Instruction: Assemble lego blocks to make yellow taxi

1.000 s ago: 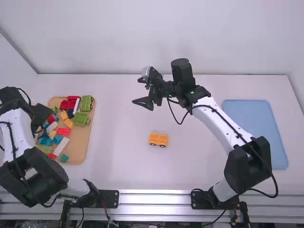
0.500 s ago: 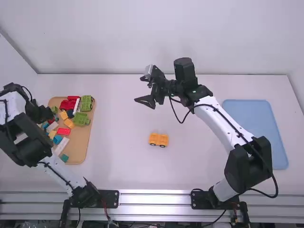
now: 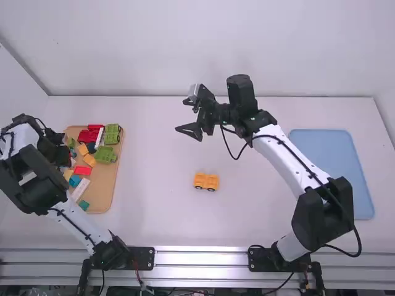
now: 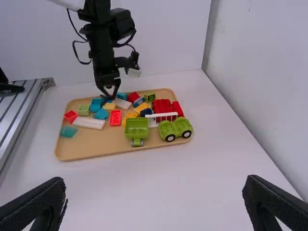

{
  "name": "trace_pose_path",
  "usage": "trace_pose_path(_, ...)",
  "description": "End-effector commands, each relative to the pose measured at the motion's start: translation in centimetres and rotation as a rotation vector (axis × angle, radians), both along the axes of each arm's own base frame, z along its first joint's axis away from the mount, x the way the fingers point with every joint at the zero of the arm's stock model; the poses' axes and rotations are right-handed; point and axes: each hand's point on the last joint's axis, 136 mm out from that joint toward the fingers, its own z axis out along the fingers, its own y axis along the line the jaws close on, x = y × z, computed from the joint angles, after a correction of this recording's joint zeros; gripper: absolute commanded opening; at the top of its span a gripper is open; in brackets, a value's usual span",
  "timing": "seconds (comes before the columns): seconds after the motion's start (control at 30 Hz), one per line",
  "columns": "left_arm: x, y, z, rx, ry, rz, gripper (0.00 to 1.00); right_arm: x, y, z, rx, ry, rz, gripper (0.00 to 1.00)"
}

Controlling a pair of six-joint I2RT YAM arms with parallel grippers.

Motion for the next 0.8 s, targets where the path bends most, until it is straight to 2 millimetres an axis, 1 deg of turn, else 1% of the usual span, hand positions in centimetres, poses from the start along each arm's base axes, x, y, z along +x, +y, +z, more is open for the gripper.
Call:
trace_pose_path(0.0,-0.8,-0.9,-1.3,-0.030,0.033,-0.125,0.54,0.6,-0.2,0.7,0.011,-0.010,-0.007,0.98)
trace_pose_path(0.07,-1.0,-1.0,-1.9,-0.033,0.035,-0.140,0.50,0.6,-0.1,0.7,0.011,-0.011,-0.005,0.98)
trace_pose_path(0.1,-1.0,-0.8,-2.2,-0.024,0.029,-0.139,0.49,0.6,-0.1,0.7,0.010,-0.011,-0.006,0.98)
trace_pose_path(0.17,-0.8,-0.3,-2.7,-0.009,0.004,-0.119,0.49,0.6,-0.2,0.7,0.010,-0.010,-0.008,0.98)
trace_pose_path(0.23,-0.9,-0.1,-2.9,-0.009,-0.005,-0.109,0.51,0.6,-0.2,0.6,0.009,-0.011,-0.007,0.98)
trace_pose_path(0.3,-0.8,-0.3,-3.3,-0.025,-0.023,-0.112,0.57,0.6,-0.2,0.6,0.007,-0.008,-0.006,0.98)
trace_pose_path(0.43,-0.1,-0.2,-3.3,-0.031,-0.069,-0.106,0.58,0.6,-0.2,0.6,0.007,-0.008,-0.006,0.98)
trace_pose_path(0.47,0.1,-0.3,-3.3,-0.034,-0.078,-0.113,0.58,0.6,-0.2,0.6,0.007,-0.009,-0.006,0.98)
trace_pose_path(0.57,0.5,-0.1,-3.3,-0.025,-0.094,-0.107,0.51,0.5,-0.2,0.6,0.007,-0.008,-0.006,0.98)
trace_pose_path(0.77,0.8,-0.3,-3.3,-0.036,-0.112,-0.110,0.50,0.9,-0.7,0.5,0.005,0.001,-0.019,0.98)
